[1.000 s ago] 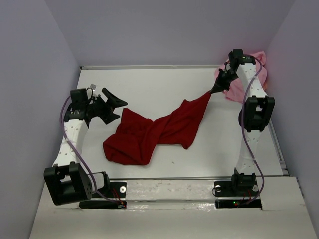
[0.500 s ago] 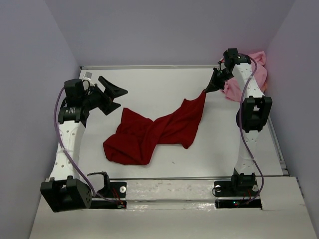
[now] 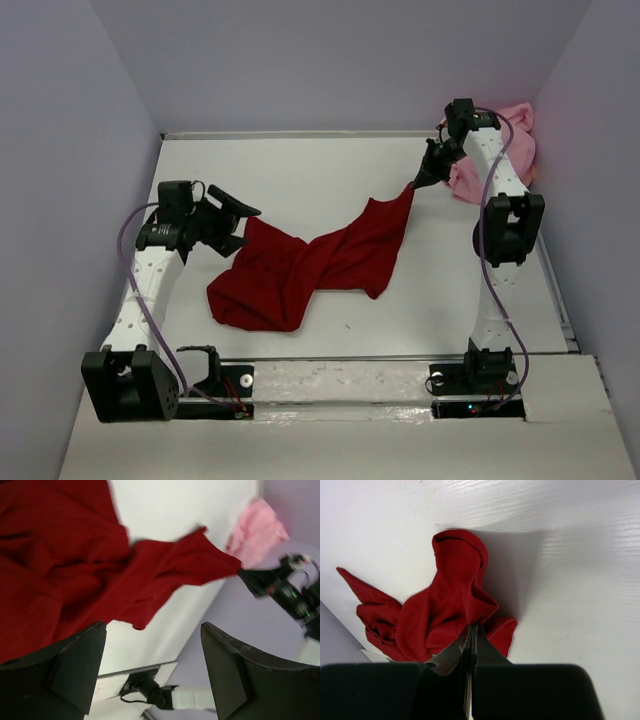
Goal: Fold and stack the t-shirts
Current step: Flatten out the tshirt
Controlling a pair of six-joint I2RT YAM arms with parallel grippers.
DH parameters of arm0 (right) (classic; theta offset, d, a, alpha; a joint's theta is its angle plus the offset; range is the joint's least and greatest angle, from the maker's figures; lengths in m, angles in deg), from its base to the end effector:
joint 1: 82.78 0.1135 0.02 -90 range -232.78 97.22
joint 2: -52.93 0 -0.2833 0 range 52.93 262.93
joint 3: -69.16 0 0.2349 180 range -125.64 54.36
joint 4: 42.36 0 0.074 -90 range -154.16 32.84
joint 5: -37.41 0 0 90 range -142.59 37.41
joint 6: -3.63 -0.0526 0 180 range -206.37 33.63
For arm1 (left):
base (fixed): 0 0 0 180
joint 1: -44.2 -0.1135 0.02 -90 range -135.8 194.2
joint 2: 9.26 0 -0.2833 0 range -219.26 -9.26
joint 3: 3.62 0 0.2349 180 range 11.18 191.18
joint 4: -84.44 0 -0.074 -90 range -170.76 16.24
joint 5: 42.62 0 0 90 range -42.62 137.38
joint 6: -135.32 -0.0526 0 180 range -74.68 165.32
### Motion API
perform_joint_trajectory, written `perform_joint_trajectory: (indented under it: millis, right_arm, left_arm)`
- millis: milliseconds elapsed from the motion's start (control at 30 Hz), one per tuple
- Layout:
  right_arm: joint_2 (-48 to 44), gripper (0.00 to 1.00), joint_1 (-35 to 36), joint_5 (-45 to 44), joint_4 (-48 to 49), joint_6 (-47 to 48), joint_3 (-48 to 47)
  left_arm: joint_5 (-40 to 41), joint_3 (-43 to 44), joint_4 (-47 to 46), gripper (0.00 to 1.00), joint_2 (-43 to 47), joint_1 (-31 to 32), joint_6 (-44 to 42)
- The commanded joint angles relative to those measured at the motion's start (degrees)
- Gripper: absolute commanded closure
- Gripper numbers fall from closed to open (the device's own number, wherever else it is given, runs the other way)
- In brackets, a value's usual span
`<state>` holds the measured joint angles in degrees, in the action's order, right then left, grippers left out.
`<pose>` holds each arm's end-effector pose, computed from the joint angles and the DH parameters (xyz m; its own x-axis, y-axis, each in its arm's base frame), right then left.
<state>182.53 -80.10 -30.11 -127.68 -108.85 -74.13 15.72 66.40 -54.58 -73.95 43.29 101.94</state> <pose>0.4660 0.0419 0.2710 -0.9385 0.3098 -0.1525 0.2113 0.8646 0.4558 0.2297 -0.0240 0.3222 -0.6654 -0.7214 -0.1916 -0.2594 0.4642 -0.8469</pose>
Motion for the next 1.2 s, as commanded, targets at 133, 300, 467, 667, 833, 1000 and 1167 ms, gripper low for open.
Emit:
perform_joint_trajectory:
  millis: [133,300,467,667,833,1000,1167]
  right_arm:
    - [-6.1,1.00,0.8,-0.2,2.7,1.2,3.2]
    - [-8.7,1.00,3.9,-2.2,6.3,0.2,7.6]
    - [-12.1,1.00,5.8,-4.5,9.3,0.2,12.2]
    - [-14.7,1.00,5.8,-4.7,11.5,0.1,15.8]
    - [-15.6,1.00,5.8,-4.4,11.4,0.1,16.3]
    - [-15.9,1.00,5.8,-4.4,11.6,0.2,17.1]
    - [-15.3,1.00,5.8,-3.9,11.6,0.2,16.8]
  left_arm:
    - [28.0,-1.2,27.9,0.19,0.3,10.3,23.0]
    - [27.0,-5.1,30.6,0.26,-2.6,12.9,29.9]
    - [27.0,-2.1,35.9,0.29,-16.8,13.3,26.3]
    - [27.6,4.0,35.2,0.30,-21.5,13.3,28.8]
    - [29.6,11.1,38.7,0.30,-24.6,13.3,27.4]
    - [28.8,12.5,38.6,0.30,-25.0,13.4,27.8]
    - [27.9,11.5,38.4,0.30,-28.3,13.5,27.2]
